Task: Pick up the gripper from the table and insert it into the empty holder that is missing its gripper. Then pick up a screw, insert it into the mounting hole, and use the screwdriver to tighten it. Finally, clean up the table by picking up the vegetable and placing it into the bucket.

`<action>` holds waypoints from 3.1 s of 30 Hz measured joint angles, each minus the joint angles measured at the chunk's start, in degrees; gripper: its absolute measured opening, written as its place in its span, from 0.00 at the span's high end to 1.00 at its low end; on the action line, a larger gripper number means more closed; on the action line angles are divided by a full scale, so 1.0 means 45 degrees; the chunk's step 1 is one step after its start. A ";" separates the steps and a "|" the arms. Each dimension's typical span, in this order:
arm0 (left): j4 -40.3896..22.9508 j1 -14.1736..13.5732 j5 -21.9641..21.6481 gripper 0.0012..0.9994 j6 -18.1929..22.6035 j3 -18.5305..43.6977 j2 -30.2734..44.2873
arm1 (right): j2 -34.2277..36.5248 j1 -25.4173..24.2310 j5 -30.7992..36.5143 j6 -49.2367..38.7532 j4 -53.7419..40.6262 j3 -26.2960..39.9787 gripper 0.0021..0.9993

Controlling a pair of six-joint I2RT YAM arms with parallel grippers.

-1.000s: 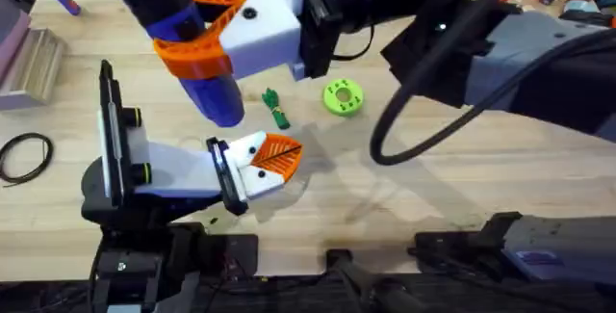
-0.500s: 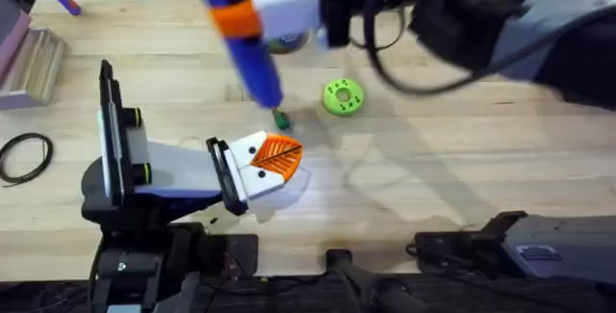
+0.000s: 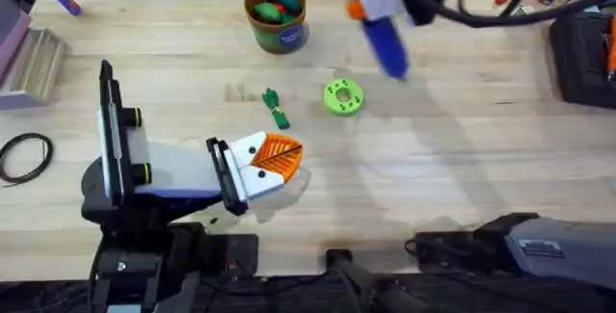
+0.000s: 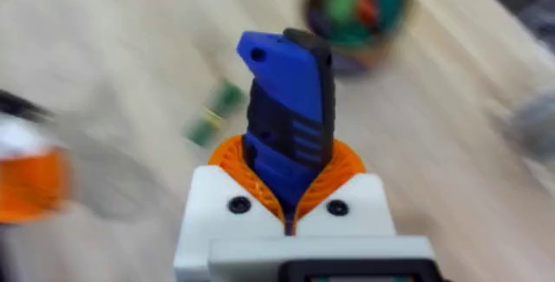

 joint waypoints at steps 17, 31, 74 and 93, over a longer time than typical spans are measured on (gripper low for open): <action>0.0000 0.0000 0.0000 0.99 0.0139 0.0000 0.0000 | 0.3375 -0.2028 0.6932 -0.7597 -0.2761 0.0041 0.98; 0.0000 0.0000 0.0000 0.99 0.0235 0.0000 0.0000 | 0.5950 -0.2427 0.7270 -0.7876 -0.1772 0.0041 0.98; 0.0000 0.0000 0.0009 0.05 0.0289 0.0000 0.0000 | 0.2703 -0.1205 0.6848 -0.3037 -0.1816 0.0041 0.01; 0.0293 0.0005 -0.2873 0.01 -0.0784 0.0072 0.0000 | -0.0099 0.1410 0.6799 0.7286 -0.2692 0.0041 0.01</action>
